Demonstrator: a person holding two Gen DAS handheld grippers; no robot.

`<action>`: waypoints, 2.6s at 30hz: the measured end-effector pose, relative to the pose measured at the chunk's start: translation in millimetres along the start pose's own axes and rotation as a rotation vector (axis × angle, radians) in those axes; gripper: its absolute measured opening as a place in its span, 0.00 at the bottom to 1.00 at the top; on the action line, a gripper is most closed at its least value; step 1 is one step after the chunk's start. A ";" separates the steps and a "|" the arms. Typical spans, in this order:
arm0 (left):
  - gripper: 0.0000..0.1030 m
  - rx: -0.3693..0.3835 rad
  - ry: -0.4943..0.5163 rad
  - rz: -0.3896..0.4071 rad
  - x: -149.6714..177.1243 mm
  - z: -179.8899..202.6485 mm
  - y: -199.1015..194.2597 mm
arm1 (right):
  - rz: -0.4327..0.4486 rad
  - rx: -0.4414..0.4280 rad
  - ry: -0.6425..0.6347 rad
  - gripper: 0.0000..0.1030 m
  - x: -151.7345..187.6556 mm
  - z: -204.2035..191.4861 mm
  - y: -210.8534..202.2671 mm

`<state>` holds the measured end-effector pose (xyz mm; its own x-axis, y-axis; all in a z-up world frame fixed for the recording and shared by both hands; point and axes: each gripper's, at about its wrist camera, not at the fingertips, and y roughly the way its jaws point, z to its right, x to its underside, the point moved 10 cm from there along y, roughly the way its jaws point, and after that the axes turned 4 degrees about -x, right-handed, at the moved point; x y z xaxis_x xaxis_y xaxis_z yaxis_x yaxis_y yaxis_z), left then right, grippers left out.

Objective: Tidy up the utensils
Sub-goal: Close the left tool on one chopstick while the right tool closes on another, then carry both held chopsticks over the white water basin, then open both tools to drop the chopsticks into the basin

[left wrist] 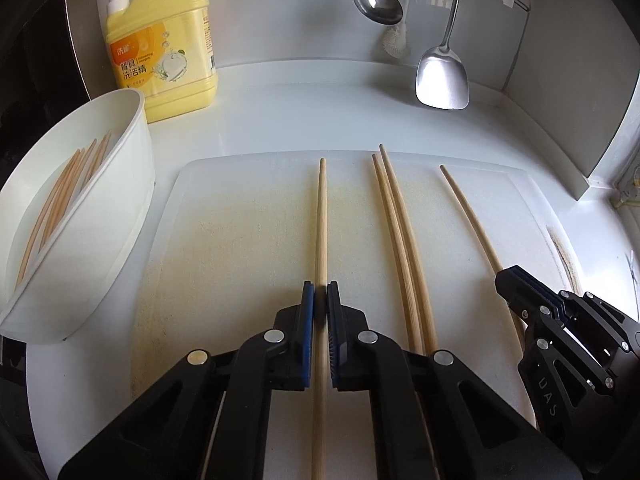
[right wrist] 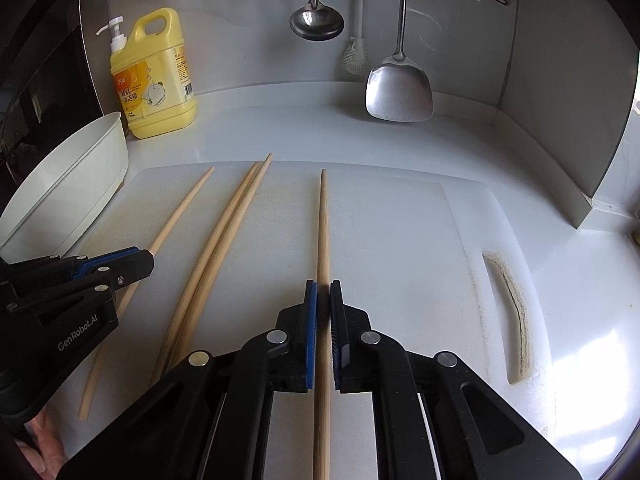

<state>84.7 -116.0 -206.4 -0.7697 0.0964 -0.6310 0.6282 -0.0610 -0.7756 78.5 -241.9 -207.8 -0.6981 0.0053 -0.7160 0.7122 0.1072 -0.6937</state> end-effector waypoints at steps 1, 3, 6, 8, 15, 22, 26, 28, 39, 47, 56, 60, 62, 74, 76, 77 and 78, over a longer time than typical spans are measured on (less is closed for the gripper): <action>0.07 0.022 -0.016 -0.013 1.7 0.0 -1.7 | 0.001 -0.010 0.013 0.06 -0.3 1.2 -2.2; 0.07 0.047 -0.037 -0.021 2.7 0.5 -8.0 | 0.008 -0.030 0.035 0.06 -2.0 2.9 -8.9; 0.07 0.053 -0.054 -0.009 -1.6 -3.2 -26.2 | 0.023 -0.060 0.060 0.06 -7.9 3.7 -24.1; 0.07 0.057 -0.073 -0.006 -5.2 -8.5 -41.0 | 0.031 -0.076 0.065 0.06 -13.7 3.2 -35.6; 0.07 -0.002 -0.158 0.018 -18.6 -54.8 -106.9 | 0.067 -0.174 0.047 0.06 -49.5 -22.7 -82.1; 0.07 -0.084 -0.238 0.059 -34.0 -141.2 -147.9 | 0.080 -0.307 -0.031 0.06 -89.6 -110.6 -100.9; 0.07 -0.123 -0.238 0.085 -50.3 -197.5 -148.4 | 0.088 -0.347 -0.068 0.06 -109.4 -172.1 -91.2; 0.07 -0.115 -0.250 0.088 -58.5 -224.0 -144.1 | 0.071 -0.374 -0.061 0.06 -117.5 -202.1 -77.8; 0.07 -0.064 -0.219 0.048 -88.4 -315.1 -77.1 | -0.024 -0.389 -0.047 0.06 -141.3 -317.9 1.6; 0.07 -0.012 -0.187 -0.020 -87.3 -321.2 -33.5 | -0.104 -0.357 -0.004 0.06 -134.6 -337.6 49.3; 0.07 -0.013 -0.172 -0.078 -80.7 -325.2 -9.5 | -0.151 -0.317 -0.010 0.06 -128.2 -341.0 73.0; 0.30 -0.033 -0.176 -0.080 -78.4 -332.1 -11.3 | -0.148 -0.296 -0.006 0.22 -129.4 -339.1 75.8; 0.59 -0.048 -0.192 -0.059 -80.6 -338.6 -16.5 | -0.129 -0.292 -0.010 0.23 -133.1 -336.9 71.6; 0.76 -0.078 -0.201 -0.026 -81.3 -344.4 -37.6 | -0.108 -0.257 0.006 0.28 -129.8 -316.9 54.7; 0.77 -0.078 -0.198 -0.023 -80.2 -344.4 -40.3 | -0.104 -0.255 0.007 0.30 -128.9 -315.5 51.7; 0.78 -0.077 -0.195 -0.024 -79.5 -343.2 -41.2 | -0.101 -0.253 0.008 0.30 -128.8 -314.5 50.1; 0.77 -0.072 -0.193 -0.027 -79.3 -340.9 -41.3 | -0.098 -0.252 0.011 0.31 -128.2 -312.9 47.7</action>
<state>158.5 217.6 -119.7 -0.7895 -0.0952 -0.6063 0.6082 0.0106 -0.7937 179.0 73.6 -124.5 -0.7645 -0.0069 -0.6446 0.6015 0.3520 -0.7171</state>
